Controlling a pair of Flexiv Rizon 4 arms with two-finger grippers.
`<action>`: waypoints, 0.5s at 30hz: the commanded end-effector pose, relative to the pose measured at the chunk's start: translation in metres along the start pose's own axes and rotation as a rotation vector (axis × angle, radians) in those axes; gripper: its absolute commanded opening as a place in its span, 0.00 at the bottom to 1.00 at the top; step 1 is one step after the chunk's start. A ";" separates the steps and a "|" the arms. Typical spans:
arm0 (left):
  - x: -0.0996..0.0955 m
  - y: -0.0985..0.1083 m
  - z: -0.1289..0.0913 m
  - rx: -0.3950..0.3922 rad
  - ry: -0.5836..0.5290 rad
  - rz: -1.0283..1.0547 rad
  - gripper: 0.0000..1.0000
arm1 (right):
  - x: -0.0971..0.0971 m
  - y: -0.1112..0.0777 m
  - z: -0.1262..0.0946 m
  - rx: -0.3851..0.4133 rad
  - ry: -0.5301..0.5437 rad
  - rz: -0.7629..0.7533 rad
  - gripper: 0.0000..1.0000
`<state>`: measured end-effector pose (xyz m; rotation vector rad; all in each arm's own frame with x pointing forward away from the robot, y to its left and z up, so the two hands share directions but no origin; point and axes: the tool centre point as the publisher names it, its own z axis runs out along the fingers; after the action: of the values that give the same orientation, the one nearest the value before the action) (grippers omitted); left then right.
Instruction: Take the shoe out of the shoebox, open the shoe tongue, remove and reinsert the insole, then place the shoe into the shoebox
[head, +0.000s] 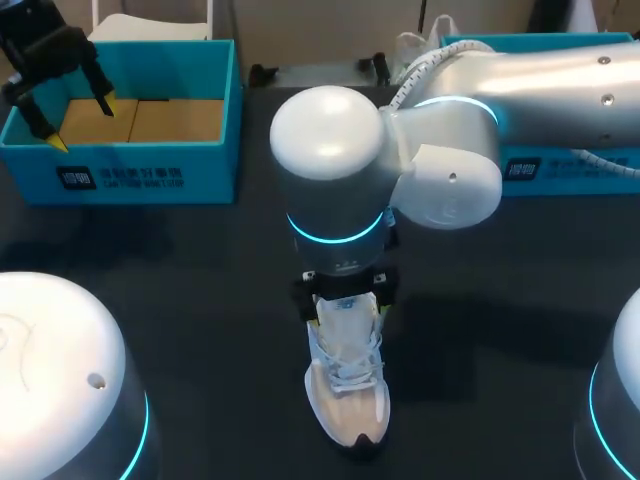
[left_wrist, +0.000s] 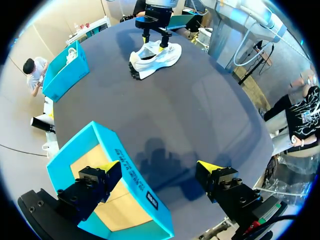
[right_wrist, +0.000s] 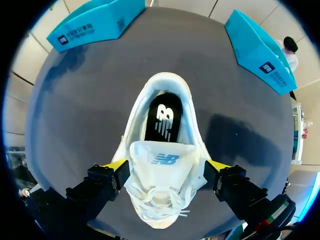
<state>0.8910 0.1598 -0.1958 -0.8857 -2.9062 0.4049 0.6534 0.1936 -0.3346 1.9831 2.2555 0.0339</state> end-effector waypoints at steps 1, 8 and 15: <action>0.000 0.000 0.000 -0.002 0.002 0.000 1.00 | 0.000 -0.020 -0.012 -0.007 0.014 0.023 1.00; 0.000 0.000 0.000 -0.002 0.002 0.000 1.00 | -0.003 -0.050 -0.037 0.010 0.048 0.077 1.00; 0.000 0.000 0.000 -0.002 0.002 0.000 1.00 | 0.004 -0.057 -0.051 0.015 0.041 0.066 0.47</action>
<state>0.8910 0.1598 -0.1958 -0.8857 -2.9062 0.4048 0.5962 0.1909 -0.2967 2.0865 2.2505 0.0577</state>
